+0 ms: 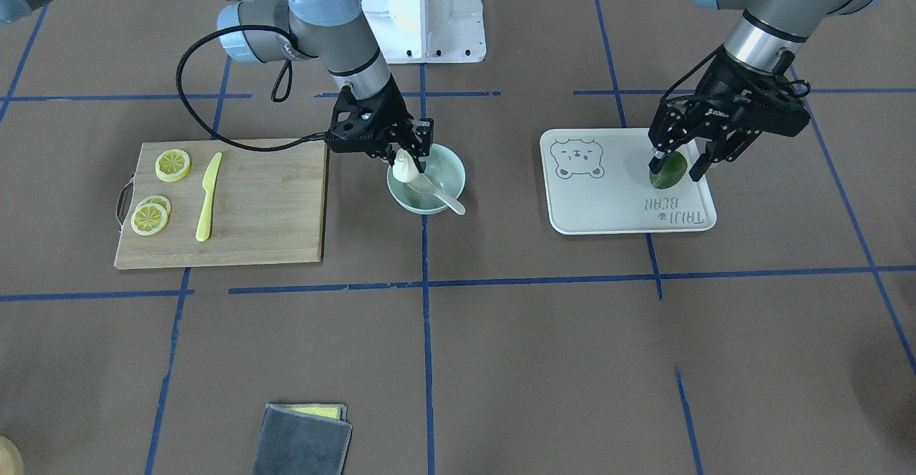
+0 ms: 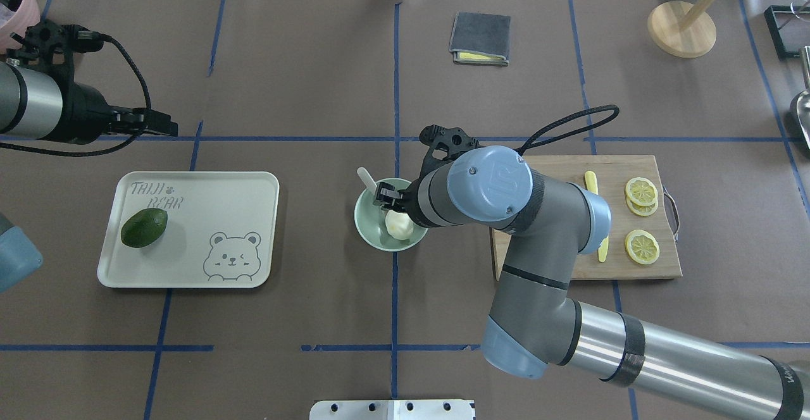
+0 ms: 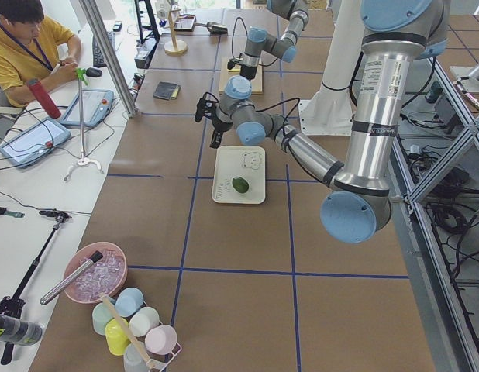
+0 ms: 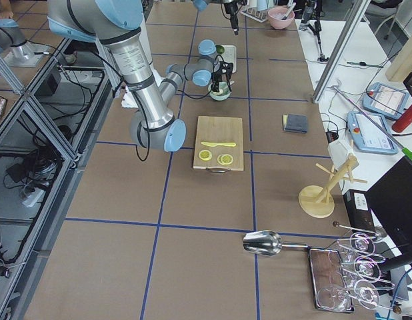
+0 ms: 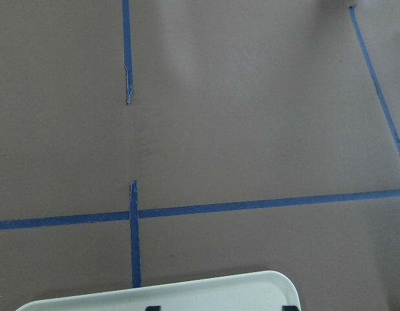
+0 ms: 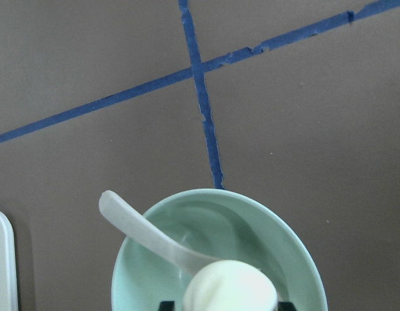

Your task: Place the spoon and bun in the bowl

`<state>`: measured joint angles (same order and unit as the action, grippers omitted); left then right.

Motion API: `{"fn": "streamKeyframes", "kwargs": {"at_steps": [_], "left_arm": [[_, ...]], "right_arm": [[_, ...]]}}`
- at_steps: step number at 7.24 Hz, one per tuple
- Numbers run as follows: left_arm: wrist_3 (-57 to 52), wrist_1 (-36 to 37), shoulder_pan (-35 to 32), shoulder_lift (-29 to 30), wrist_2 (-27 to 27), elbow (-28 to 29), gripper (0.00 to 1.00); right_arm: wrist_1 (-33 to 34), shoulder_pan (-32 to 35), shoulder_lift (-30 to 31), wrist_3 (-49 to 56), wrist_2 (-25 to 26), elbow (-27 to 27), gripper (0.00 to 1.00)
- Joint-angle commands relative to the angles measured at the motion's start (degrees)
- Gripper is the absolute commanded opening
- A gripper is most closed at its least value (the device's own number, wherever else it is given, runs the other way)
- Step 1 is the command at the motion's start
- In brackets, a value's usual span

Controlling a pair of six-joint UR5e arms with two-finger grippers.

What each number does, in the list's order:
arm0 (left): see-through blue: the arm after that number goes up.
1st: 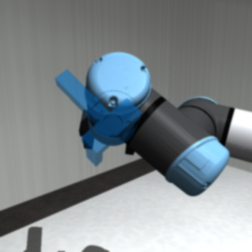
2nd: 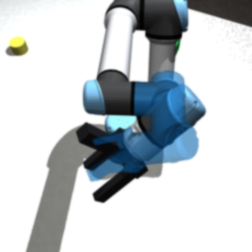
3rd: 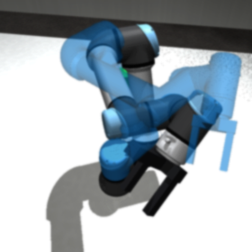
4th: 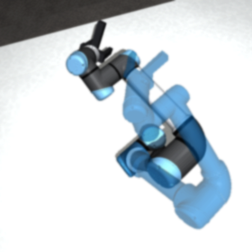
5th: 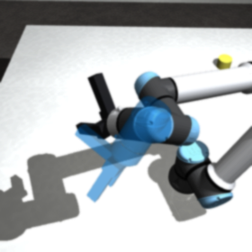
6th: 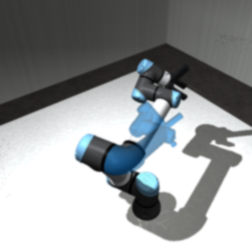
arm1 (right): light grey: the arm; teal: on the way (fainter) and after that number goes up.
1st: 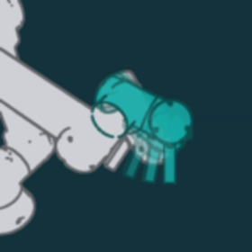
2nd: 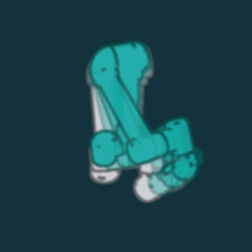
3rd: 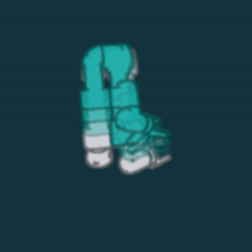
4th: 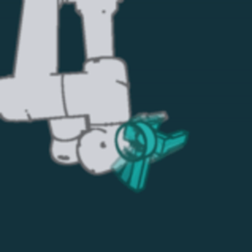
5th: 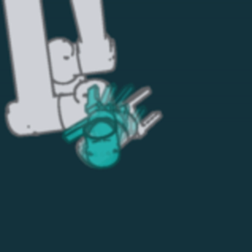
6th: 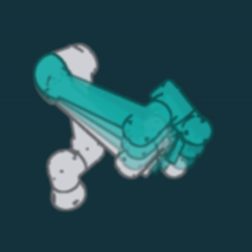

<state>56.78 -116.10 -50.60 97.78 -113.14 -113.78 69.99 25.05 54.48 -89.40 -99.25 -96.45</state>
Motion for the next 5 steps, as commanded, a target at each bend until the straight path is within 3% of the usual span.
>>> {"fn": "streamKeyframes", "kwargs": {"at_steps": [1, 2, 3, 5], "left_arm": [[-5.49, 0.08, -0.03, -0.40, -0.06, 0.75, 0.73], [-9.97, -0.09, -0.81, -1.01, -0.15, 2.23, 0.73], [-16.37, -0.09, -3.69, -1.19, -0.24, 4.51, 0.73], [-31.56, -0.09, -11.93, -2.77, -7.75, 11.09, 0.73]], "right_arm": [[0.06, 0.43, 0.88, 0.27, -0.32, -1.01, 1.00], [0.15, 1.48, 5.50, 1.06, -1.81, -5.11, 1.00], [0.23, 5.67, 11.20, 2.11, -6.95, -8.72, 1.00], [0.23, 17.69, 23.15, 16.45, -18.91, -12.52, 1.00]]}}
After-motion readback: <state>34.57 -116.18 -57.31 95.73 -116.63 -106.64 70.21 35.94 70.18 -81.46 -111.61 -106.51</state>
